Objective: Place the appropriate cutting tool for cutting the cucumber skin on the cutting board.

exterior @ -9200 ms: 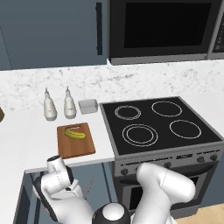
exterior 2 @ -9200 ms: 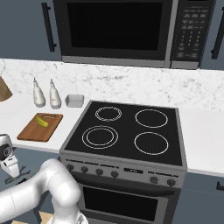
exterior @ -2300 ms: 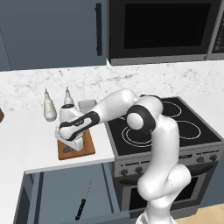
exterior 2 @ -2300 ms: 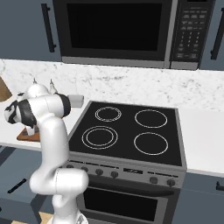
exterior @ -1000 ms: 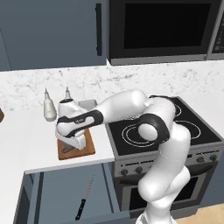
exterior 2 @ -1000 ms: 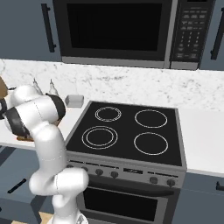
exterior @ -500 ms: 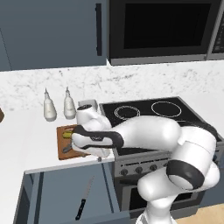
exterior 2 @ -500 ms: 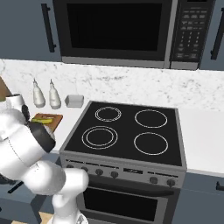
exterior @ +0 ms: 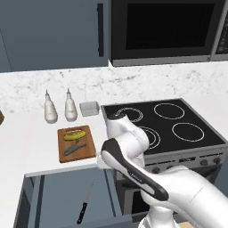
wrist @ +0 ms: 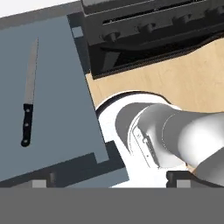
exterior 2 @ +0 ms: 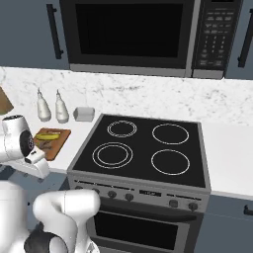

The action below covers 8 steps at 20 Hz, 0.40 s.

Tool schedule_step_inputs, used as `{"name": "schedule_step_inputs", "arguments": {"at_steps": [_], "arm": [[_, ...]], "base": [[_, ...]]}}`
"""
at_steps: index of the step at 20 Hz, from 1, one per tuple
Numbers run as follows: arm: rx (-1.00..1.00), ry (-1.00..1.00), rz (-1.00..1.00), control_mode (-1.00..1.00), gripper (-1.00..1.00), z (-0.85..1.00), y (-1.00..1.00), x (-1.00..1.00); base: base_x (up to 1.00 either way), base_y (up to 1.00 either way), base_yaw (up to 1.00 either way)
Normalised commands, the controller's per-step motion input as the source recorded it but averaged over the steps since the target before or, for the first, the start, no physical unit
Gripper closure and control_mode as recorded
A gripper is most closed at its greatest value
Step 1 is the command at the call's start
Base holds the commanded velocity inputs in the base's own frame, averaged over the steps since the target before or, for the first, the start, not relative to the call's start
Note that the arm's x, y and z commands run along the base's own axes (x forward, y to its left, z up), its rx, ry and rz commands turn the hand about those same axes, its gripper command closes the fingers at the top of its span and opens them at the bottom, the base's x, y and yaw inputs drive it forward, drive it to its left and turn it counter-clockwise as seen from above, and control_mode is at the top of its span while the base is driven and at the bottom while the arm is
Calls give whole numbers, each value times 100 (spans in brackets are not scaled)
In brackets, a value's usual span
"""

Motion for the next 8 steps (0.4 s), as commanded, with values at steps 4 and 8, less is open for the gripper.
{"name": "schedule_step_inputs", "arguments": {"at_steps": [4,8], "arm": [[0,0,32,-100,-100,61,-63,-100],[0,-4,26,-100,-100,65,-51,-100]], "base": [[0,0,0],[0,0,0]]}}
